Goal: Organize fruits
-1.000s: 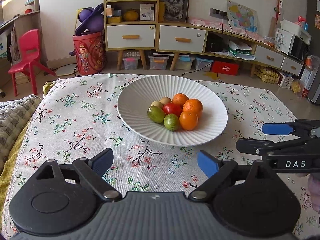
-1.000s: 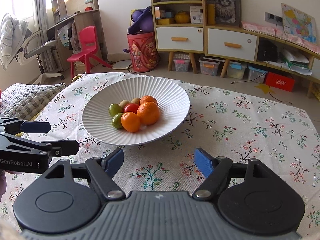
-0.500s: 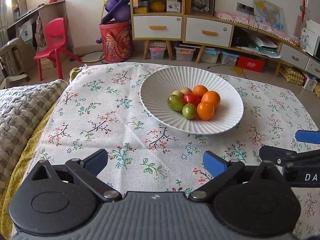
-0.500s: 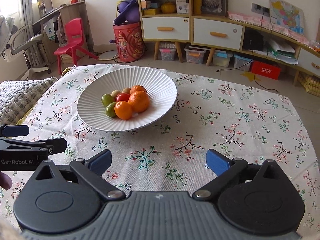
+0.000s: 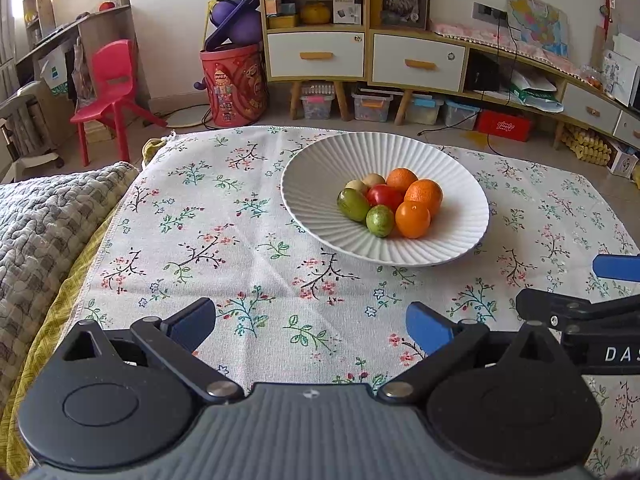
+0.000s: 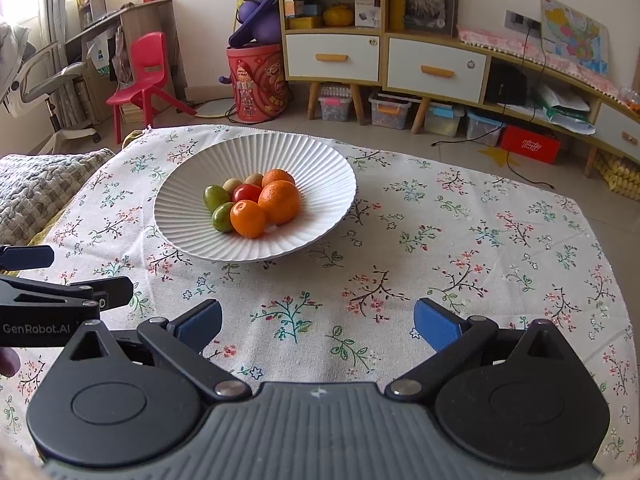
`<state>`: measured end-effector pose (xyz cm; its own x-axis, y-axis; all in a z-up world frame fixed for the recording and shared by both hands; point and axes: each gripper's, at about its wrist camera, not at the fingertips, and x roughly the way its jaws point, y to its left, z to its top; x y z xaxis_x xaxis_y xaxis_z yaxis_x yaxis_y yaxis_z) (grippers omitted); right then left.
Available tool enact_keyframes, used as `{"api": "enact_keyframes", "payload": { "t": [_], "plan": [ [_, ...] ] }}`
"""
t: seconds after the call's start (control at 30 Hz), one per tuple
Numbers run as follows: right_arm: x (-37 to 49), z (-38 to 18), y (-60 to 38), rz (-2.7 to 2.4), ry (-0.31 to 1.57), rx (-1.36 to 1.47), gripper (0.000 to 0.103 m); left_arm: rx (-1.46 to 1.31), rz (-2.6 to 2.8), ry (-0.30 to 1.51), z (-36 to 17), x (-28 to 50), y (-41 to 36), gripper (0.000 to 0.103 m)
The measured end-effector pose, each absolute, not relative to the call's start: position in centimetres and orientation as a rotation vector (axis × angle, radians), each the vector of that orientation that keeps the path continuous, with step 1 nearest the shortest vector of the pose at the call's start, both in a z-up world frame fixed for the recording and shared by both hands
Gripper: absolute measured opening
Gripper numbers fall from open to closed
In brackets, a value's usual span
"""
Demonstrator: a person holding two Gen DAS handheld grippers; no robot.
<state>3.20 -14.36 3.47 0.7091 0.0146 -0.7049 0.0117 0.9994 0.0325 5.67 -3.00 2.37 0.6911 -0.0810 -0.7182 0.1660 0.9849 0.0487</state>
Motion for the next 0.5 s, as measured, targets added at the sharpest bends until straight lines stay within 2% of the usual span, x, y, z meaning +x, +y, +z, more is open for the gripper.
{"api": "enact_keyframes", "payload": {
  "t": [0.5],
  "plan": [
    [3.18,3.37,-14.27,0.003,0.787,0.033,0.102,0.123,-0.136,0.79,2.41,5.63,-2.96,0.092]
  ]
}}
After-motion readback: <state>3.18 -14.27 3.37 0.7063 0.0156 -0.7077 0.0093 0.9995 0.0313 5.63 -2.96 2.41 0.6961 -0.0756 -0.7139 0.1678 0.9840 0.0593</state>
